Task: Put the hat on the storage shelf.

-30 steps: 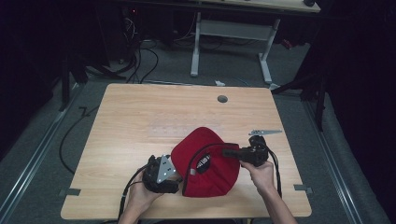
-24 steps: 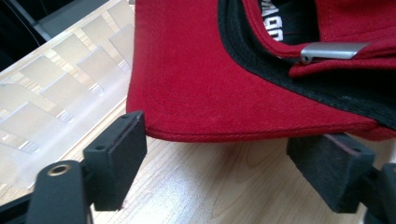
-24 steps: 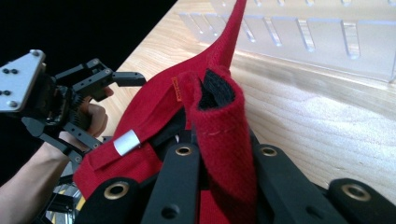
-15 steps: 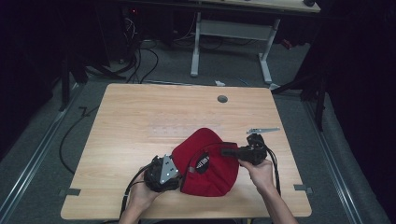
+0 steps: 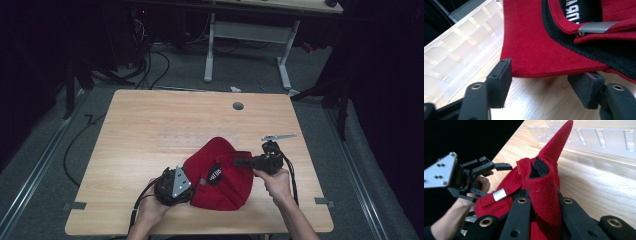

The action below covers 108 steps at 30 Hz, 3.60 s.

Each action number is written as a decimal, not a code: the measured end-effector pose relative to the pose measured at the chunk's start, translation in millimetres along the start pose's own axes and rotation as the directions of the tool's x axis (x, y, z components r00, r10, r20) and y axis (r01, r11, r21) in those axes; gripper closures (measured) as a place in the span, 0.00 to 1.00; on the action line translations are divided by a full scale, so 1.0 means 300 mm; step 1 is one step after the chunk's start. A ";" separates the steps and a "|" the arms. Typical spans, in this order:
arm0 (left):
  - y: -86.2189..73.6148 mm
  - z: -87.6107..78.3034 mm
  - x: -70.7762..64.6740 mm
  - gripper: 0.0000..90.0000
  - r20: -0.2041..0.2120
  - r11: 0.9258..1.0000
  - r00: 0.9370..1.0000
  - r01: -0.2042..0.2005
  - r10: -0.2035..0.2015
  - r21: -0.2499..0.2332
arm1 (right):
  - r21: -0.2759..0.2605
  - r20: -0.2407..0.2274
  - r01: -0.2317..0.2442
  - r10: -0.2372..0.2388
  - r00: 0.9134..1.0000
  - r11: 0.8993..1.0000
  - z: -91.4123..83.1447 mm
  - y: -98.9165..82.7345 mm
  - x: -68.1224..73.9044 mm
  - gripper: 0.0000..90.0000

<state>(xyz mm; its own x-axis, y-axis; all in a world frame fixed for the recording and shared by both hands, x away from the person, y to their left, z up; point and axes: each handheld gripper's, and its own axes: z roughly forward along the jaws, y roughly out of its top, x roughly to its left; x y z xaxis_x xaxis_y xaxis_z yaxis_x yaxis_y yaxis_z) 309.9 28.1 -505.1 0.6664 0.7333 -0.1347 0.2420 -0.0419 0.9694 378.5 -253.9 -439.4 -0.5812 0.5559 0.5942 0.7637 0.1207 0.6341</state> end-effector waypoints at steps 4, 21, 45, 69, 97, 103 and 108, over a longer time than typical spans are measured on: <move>0.000 0.003 0.001 0.37 0.003 1.000 1.000 0.004 -0.004 -0.002 | -0.008 -0.008 -0.008 0.008 1.000 1.000 0.001 0.008 0.002 0.95; 0.034 -0.007 -0.008 0.58 0.023 0.999 0.999 -0.034 0.034 -0.013 | 0.030 -0.017 -0.006 0.007 1.000 1.000 0.032 0.022 0.005 0.95; 0.098 -0.077 -0.037 0.95 0.221 0.997 0.975 0.024 -0.039 0.070 | -0.073 0.063 0.052 -0.047 0.997 0.996 0.000 0.025 0.002 0.73; 0.105 -0.101 0.003 0.95 0.194 0.993 0.977 0.079 -0.094 0.086 | -0.339 0.077 -0.016 0.045 0.996 0.941 -0.118 -0.005 -0.070 0.46; 0.225 -0.089 0.198 0.95 0.038 0.922 0.931 0.364 -0.362 -0.132 | 0.053 0.676 0.234 -0.207 0.707 0.971 0.056 -0.235 -0.215 0.41; 0.251 -0.077 0.217 0.95 0.032 0.906 0.918 0.395 -0.395 -0.155 | 0.042 0.669 0.213 -0.186 0.720 0.976 0.052 -0.232 -0.221 0.41; 0.276 -0.075 0.237 0.95 0.021 0.896 0.912 0.407 -0.410 -0.179 | 0.039 0.671 0.212 -0.183 0.719 0.977 0.053 -0.233 -0.220 0.41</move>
<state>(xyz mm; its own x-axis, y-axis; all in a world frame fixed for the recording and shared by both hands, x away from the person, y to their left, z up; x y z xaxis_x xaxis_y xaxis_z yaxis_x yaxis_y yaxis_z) 361.4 91.9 -429.7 0.5233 0.6717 -0.5244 0.3616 0.3822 0.8504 368.0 -285.9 -530.9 -0.3687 0.9293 -0.0209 0.6339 0.2678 0.7255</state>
